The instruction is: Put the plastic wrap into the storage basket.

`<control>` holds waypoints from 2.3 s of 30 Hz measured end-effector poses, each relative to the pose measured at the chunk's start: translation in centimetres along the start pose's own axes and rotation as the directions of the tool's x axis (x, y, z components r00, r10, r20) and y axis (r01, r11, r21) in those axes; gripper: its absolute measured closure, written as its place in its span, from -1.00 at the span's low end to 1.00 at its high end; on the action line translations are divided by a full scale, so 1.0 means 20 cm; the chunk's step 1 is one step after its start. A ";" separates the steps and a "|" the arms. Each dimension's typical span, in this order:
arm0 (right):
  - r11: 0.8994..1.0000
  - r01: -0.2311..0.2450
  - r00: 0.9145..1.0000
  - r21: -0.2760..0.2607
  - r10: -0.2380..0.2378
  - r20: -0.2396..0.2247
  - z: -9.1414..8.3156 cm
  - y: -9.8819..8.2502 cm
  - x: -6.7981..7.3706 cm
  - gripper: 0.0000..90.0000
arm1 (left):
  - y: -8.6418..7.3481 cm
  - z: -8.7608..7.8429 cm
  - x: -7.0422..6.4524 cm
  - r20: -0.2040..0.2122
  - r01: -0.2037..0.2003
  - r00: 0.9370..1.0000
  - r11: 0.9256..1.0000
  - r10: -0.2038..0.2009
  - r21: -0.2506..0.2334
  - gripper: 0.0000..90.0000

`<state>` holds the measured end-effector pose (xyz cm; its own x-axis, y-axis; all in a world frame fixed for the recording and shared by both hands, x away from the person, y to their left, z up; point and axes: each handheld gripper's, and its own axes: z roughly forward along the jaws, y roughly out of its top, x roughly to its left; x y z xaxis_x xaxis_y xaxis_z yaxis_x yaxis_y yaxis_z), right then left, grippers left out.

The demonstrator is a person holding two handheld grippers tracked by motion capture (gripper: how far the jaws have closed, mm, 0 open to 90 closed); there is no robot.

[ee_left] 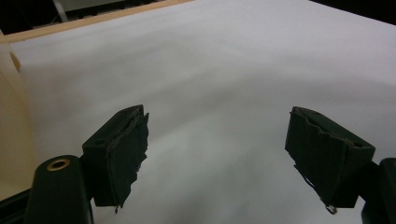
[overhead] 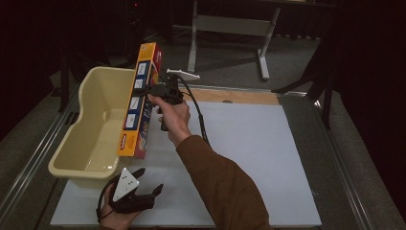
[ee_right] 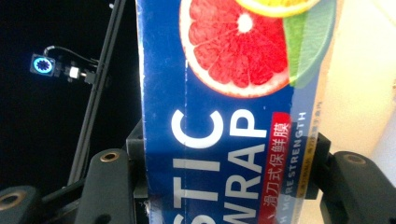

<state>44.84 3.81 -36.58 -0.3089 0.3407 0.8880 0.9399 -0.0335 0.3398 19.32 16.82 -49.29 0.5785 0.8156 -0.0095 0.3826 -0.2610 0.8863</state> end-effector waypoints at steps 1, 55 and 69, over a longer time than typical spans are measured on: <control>1.000 -0.002 1.000 -0.001 0.002 0.000 0.01 0.00 0.00 -0.09 | 0.00 0.00 0.00 0.001 0.002 1.000 1.000 -0.002 0.000 -0.54; 0.989 -0.121 0.992 0.080 0.119 0.033 0.49 -0.18 -0.06 -0.12 | -0.02 -0.02 0.03 0.017 0.025 1.000 0.999 -0.024 -0.031 -0.54; 0.981 -0.165 0.982 0.100 0.154 0.111 0.49 -0.17 -0.06 -0.18 | -0.02 -0.03 0.04 0.012 0.034 0.999 0.999 -0.033 -0.032 -0.54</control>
<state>43.44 12.67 -41.87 -0.1422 0.4339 0.8897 0.9878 0.0047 0.1555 19.22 17.84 -49.35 0.5741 0.8176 -0.0446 0.3784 -0.2166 0.8999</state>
